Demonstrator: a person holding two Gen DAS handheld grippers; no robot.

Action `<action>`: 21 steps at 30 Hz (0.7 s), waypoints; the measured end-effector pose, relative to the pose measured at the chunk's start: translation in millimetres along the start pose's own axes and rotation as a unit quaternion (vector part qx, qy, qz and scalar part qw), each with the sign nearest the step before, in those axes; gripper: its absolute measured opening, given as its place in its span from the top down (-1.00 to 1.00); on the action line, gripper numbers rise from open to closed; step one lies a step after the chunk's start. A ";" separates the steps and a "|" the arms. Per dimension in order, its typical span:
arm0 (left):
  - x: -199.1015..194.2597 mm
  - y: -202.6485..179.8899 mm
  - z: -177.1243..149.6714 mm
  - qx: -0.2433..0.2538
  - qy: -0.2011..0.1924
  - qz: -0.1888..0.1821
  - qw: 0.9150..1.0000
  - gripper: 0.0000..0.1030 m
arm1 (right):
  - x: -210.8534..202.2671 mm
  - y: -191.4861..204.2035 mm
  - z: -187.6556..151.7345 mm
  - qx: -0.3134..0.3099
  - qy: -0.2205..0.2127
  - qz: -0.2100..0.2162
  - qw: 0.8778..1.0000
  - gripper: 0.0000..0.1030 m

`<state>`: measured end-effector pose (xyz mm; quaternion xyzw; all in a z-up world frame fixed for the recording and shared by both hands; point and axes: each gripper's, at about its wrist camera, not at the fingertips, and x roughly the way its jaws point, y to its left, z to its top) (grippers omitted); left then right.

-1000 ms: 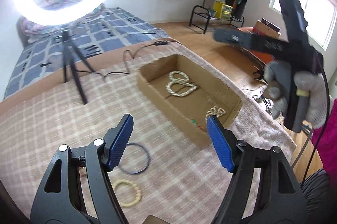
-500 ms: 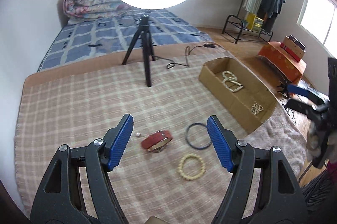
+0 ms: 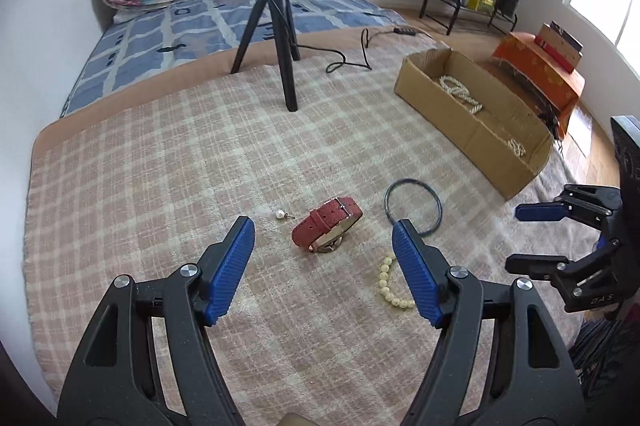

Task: Organize jewelry
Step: 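Reach the left tool to the red watch strap and close on it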

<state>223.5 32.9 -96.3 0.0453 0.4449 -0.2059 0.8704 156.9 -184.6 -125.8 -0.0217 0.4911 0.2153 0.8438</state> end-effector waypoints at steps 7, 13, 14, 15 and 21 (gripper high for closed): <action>24.2 9.1 0.9 0.004 0.025 -0.003 1.000 -0.43 | 39.0 -0.7 2.9 0.039 0.055 0.042 0.997 0.20; 41.4 4.6 1.1 0.033 0.041 -0.003 0.999 -0.43 | 54.7 5.6 6.2 0.039 0.076 0.053 0.995 0.28; 44.2 3.4 1.4 0.038 0.043 -0.003 0.998 -0.43 | 56.9 6.5 7.3 0.039 0.078 0.053 0.995 0.28; 46.8 2.1 1.6 0.044 0.044 -0.002 0.998 -0.43 | 59.0 7.6 7.9 0.039 0.080 0.053 0.995 0.29; 64.2 0.7 0.2 0.071 0.056 0.010 0.996 -0.43 | 69.2 9.2 10.8 0.043 0.093 0.051 0.993 0.35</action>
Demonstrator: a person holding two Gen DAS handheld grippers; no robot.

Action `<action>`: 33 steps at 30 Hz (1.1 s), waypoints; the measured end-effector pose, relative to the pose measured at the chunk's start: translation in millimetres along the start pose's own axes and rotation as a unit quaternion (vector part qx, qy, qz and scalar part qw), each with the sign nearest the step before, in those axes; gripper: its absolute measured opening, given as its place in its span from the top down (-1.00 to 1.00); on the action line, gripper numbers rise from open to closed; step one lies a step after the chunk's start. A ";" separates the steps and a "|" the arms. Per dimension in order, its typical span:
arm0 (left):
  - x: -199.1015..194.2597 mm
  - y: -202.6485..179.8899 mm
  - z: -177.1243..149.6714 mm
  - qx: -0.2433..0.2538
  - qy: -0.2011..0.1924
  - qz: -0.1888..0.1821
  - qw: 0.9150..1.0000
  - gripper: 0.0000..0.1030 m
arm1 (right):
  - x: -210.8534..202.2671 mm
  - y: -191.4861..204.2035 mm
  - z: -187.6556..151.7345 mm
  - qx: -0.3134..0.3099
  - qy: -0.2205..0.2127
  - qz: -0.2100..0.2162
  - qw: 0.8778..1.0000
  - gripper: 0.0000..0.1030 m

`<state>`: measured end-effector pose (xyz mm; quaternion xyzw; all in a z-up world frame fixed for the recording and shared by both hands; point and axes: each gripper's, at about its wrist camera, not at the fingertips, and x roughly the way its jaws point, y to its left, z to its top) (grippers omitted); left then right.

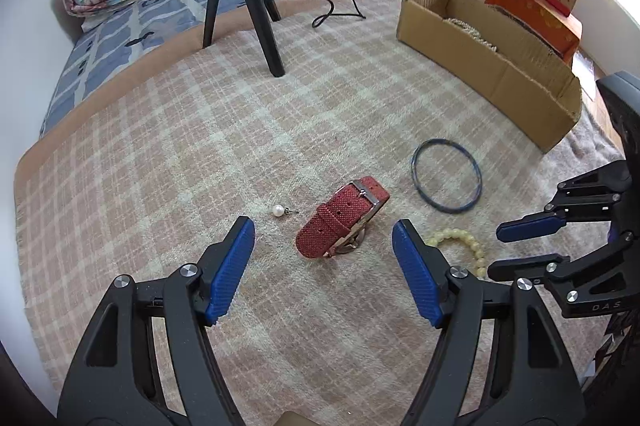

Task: Organize jewelry
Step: 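Reach the left tool to the red watch strap and close on it, then close the right tool on the pale bead bracelet while the left tool lifts the watch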

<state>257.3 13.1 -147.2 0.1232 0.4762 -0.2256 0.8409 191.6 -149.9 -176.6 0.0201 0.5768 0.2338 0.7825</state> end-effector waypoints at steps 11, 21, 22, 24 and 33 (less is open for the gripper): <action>11.7 1.9 4.2 0.004 -0.003 -0.008 1.000 -0.43 | 14.1 -6.1 9.6 0.022 0.008 0.000 1.000 0.42; 15.4 -0.6 0.8 0.004 0.007 -0.022 1.000 0.20 | 20.7 6.6 14.6 0.002 0.010 -0.013 1.000 0.44; 16.3 -1.5 0.2 0.005 0.009 -0.023 1.000 0.32 | 20.5 6.7 14.6 0.000 0.010 -0.015 1.000 0.44; 16.9 -3.3 -0.8 0.007 0.010 -0.026 1.000 0.35 | 22.5 7.6 16.4 -0.003 0.011 -0.017 1.000 0.44; 15.9 -7.1 -2.3 0.004 0.012 -0.033 0.999 0.57 | 24.9 6.5 14.8 -0.010 0.011 -0.031 0.999 0.66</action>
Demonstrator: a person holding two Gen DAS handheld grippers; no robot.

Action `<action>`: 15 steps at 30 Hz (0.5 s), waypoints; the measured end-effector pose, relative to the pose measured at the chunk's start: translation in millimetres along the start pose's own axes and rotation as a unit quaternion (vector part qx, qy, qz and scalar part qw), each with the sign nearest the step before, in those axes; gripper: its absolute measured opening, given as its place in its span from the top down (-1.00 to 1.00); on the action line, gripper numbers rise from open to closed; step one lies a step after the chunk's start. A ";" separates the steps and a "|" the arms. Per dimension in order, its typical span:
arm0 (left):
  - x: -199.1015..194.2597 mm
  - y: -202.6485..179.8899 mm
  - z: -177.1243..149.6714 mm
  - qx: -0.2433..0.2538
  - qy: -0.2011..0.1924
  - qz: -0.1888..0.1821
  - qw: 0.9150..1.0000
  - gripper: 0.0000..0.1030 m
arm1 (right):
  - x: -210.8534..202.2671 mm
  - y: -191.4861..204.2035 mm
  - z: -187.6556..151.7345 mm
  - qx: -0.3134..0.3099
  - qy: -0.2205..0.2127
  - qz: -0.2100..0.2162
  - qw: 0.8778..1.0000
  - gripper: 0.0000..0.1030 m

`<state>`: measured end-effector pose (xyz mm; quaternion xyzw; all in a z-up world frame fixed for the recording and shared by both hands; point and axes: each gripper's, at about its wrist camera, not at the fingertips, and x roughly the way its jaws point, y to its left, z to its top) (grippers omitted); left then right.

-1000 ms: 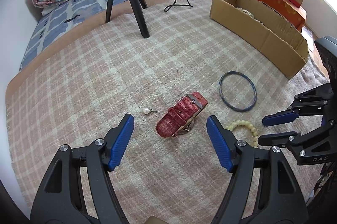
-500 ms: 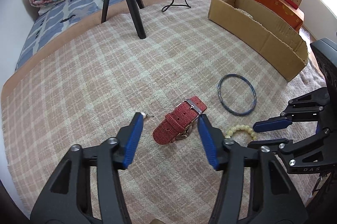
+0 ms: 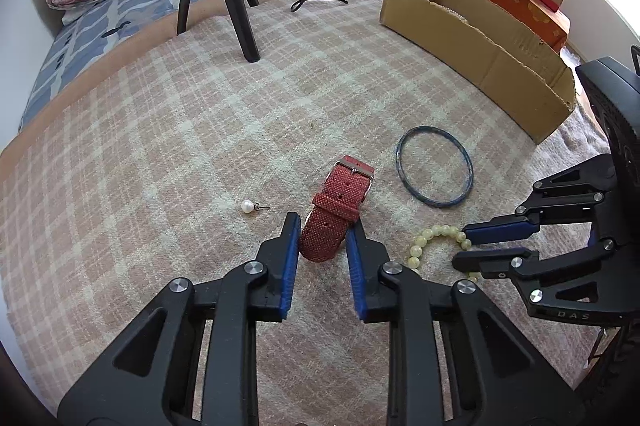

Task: Organize jewelry
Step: 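Close the right tool on the pale bead bracelet while the left tool lifts the watch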

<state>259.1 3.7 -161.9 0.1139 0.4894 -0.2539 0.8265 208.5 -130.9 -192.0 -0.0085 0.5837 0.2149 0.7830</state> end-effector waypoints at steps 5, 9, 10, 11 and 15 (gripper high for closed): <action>-1.6 0.1 -1.2 -0.005 -0.002 -0.001 1.000 0.59 | 2.5 -0.3 2.3 -0.008 -0.006 -0.010 1.000 0.87; -2.9 -0.9 -2.7 -0.005 -0.004 0.000 1.000 0.59 | 2.8 3.8 2.9 -0.023 -0.015 -0.017 0.999 0.90; -3.7 -1.2 -3.2 -0.004 -0.005 0.001 1.000 0.59 | 3.4 6.4 3.6 -0.028 -0.017 -0.019 0.999 0.91; -4.8 -1.6 -3.4 -0.004 -0.006 0.001 1.000 0.59 | 1.9 7.1 3.4 -0.032 -0.019 -0.020 0.999 0.91; -10.4 -2.4 -3.6 -0.004 -0.012 0.002 1.000 0.60 | -5.1 11.2 3.1 -0.043 -0.034 -0.028 0.998 0.91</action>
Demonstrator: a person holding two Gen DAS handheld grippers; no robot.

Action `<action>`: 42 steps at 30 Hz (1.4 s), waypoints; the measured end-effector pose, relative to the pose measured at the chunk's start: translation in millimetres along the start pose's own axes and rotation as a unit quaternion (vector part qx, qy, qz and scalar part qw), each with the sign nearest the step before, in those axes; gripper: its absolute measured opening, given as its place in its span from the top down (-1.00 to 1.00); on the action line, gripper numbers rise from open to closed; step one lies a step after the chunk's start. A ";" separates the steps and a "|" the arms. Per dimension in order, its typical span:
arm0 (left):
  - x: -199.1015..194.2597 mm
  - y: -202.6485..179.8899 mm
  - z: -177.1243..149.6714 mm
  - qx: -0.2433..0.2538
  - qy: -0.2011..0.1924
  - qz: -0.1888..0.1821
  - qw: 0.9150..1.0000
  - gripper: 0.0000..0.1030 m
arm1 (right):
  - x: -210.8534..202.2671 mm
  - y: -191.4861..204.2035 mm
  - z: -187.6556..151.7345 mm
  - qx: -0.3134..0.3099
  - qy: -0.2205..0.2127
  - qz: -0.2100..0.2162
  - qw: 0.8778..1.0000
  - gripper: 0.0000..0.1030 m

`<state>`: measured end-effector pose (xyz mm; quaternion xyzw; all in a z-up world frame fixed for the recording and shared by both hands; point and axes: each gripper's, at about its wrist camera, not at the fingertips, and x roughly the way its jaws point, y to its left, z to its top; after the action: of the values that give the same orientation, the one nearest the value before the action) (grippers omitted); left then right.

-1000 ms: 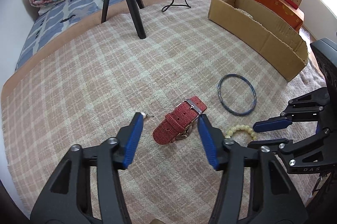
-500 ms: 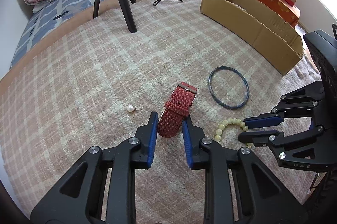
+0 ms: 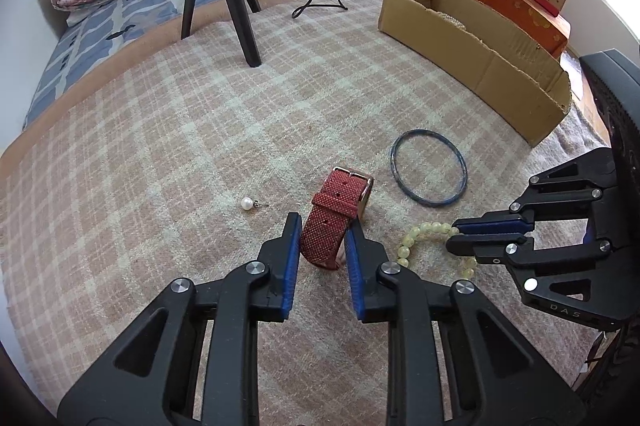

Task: Organize jewelry
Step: 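Close the right tool on the pale bead bracelet while the left tool lifts the watch, then carry the watch and bead bracelet over the box and open both tools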

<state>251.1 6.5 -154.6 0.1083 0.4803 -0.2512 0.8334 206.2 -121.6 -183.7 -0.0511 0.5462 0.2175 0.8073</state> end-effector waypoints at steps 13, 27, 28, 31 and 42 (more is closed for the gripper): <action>-24.8 5.0 -0.8 -0.019 -0.027 0.004 0.999 0.63 | -46.8 10.0 1.9 -0.034 -0.061 -0.017 0.997 0.91; -66.5 -17.1 31.7 -0.019 -0.090 -0.004 0.996 0.63 | -121.8 -8.3 -4.9 -0.032 -0.135 -0.032 0.990 0.91; -68.9 -21.2 36.0 -0.016 -0.095 -0.006 0.995 0.63 | -127.1 -13.3 -5.6 -0.027 -0.140 -0.035 0.989 0.91; -73.4 -32.4 46.7 -0.011 -0.107 -0.010 0.994 0.63 | -142.7 -29.8 -8.1 -0.011 -0.154 -0.045 0.987 0.91; -65.4 -77.4 87.5 -0.009 -0.136 -0.045 0.990 0.63 | -191.7 -97.3 -20.3 0.044 -0.196 -0.099 0.975 0.91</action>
<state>248.9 -75.7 -48.9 0.0440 0.3692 -0.2970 0.8795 169.2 -272.3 -33.5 -0.0251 0.3786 0.1180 0.9177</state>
